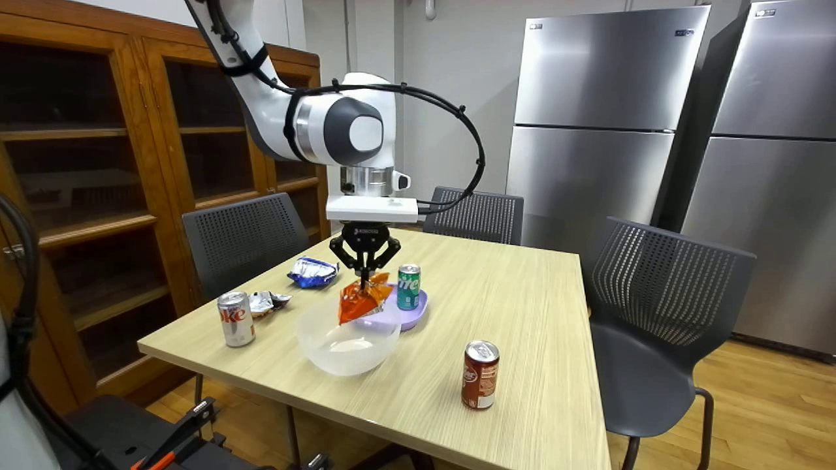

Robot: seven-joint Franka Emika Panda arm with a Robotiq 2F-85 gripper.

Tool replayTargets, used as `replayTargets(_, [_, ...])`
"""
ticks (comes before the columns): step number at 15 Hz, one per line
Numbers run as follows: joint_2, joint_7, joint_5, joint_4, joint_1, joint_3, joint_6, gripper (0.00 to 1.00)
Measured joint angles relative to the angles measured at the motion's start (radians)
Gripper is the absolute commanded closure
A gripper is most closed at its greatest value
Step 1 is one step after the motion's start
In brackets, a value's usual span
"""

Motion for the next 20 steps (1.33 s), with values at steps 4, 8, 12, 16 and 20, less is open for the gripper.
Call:
replayTargets(4, [0.052, 0.0, -0.002, 0.012, 0.009, 0.012, 0.002, 1.0])
replayTargets(8, [0.12, 0.0, -0.014, 0.052, 0.01, 0.016, 0.003, 1.0])
replayTargets(12, [0.186, 0.0, -0.037, 0.1, 0.01, 0.018, 0.003, 0.72])
replayTargets(16, [0.215, 0.0, -0.058, 0.125, 0.009, 0.023, 0.003, 0.45])
replayTargets(20, [0.207, -0.005, -0.058, 0.13, 0.005, 0.031, -0.002, 0.15])
